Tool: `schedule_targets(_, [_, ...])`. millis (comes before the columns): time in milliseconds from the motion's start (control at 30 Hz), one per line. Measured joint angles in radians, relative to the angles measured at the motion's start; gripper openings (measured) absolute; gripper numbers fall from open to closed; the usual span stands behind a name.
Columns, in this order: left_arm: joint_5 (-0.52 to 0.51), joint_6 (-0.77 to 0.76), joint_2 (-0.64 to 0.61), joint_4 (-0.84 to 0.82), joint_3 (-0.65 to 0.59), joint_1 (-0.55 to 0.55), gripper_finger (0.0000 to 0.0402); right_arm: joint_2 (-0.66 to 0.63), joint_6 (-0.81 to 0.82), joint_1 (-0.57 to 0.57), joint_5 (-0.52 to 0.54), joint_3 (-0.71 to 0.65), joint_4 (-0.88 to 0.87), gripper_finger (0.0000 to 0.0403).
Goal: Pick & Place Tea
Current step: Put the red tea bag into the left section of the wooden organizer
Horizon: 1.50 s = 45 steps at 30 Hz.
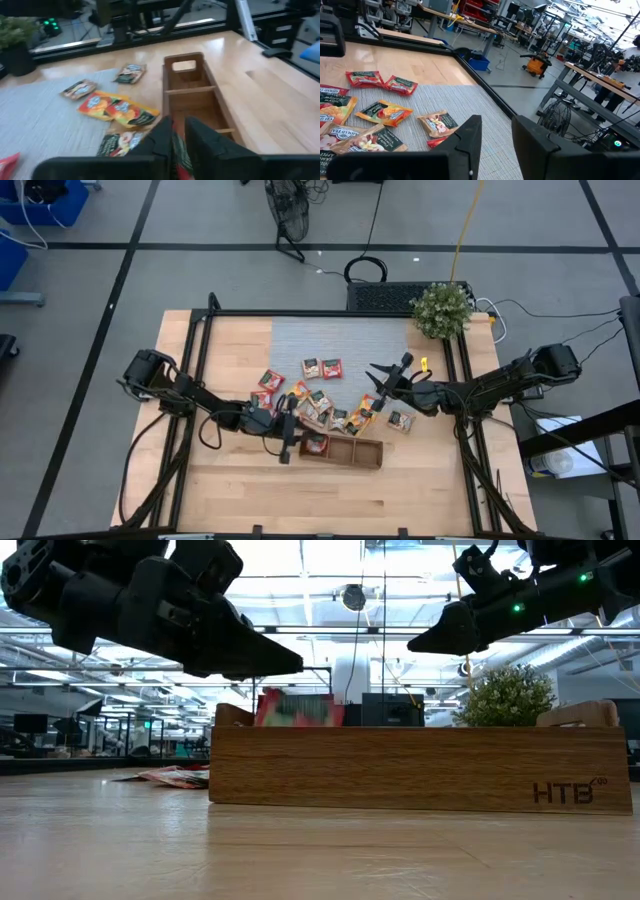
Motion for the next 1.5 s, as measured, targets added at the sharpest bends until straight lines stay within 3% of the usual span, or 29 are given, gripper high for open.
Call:
schedule_targets(333, [-0.001,0.025,0.0,0.003,0.0,0.0,0.014,0.0,0.0,0.0,0.0,0.0,-0.008,0.0094])
schedule_targets(733, [0.0,0.034,-0.029,0.092,0.0,0.0,0.0145,0.0,0.0,0.0,-0.001,0.0,-0.015,0.0095])
schedule_targets(833, [0.0,0.042,-0.084,0.084,0.0,0.0,0.0145,0.0,-0.007,-0.03,-0.113,0.004,-0.037,0.0095])
schedule_targets(967, [-0.001,0.114,-0.178,0.03,0.0,0.0,0.0145,0.011,0.097,-0.122,-0.357,0.099,-0.295,0.0096])
schedule_targets(1200, [-0.126,0.171,-0.336,-0.106,0.0,0.002,0.0145,0.22,0.062,-0.26,-0.617,0.33,-0.568,0.0103])
schedule_targets(1300, [-0.157,0.163,-0.366,-0.125,0.0,0.003,0.0145,0.362,0.008,-0.29,-0.681,0.432,-0.641,0.0119])
schedule_targets(1500, [-0.181,0.189,-0.366,-0.144,0.0,0.016,0.0145,0.593,-0.06,-0.356,-0.679,0.6,-0.733,0.0154])
